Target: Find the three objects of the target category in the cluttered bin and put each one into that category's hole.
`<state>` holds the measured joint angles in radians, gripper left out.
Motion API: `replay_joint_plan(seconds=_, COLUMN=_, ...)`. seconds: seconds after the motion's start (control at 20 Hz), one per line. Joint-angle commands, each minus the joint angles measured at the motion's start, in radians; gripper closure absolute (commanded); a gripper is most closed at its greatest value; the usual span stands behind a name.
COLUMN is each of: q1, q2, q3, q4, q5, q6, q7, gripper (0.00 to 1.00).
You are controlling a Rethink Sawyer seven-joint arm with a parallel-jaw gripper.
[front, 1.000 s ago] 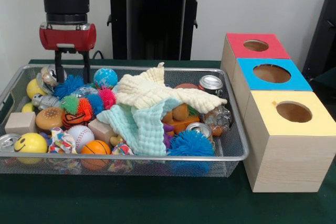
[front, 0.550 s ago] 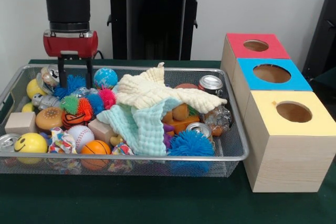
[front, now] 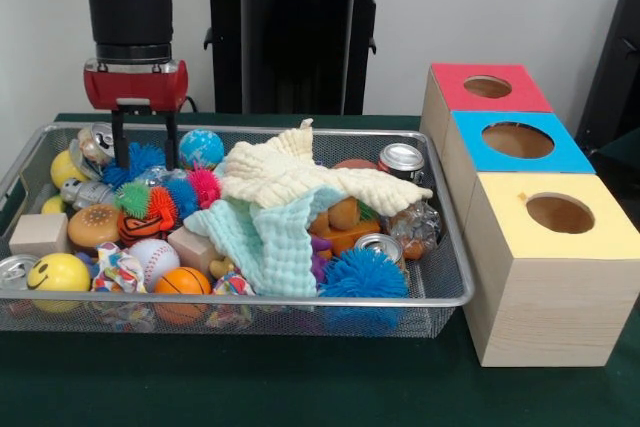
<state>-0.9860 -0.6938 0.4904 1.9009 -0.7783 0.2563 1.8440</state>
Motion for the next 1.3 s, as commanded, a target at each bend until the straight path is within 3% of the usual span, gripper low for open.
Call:
replay_joint_plan(seconds=0.05, q1=-0.012, q2=0.047, q3=0.022, q4=0.007, q5=-0.066, q6=-0.032, q7=-0.038, gripper=0.0)
replay_joint_plan(seconds=0.75, q1=0.104, q2=0.066, q3=-0.075, q4=-0.019, q5=-0.059, q6=-0.109, q7=0.065, gripper=0.0)
replay_joint_plan(seconds=1.3, q1=0.02, q2=0.104, q3=-0.014, q4=-0.011, q5=-0.043, q6=-0.105, q7=-0.007, gripper=0.0)
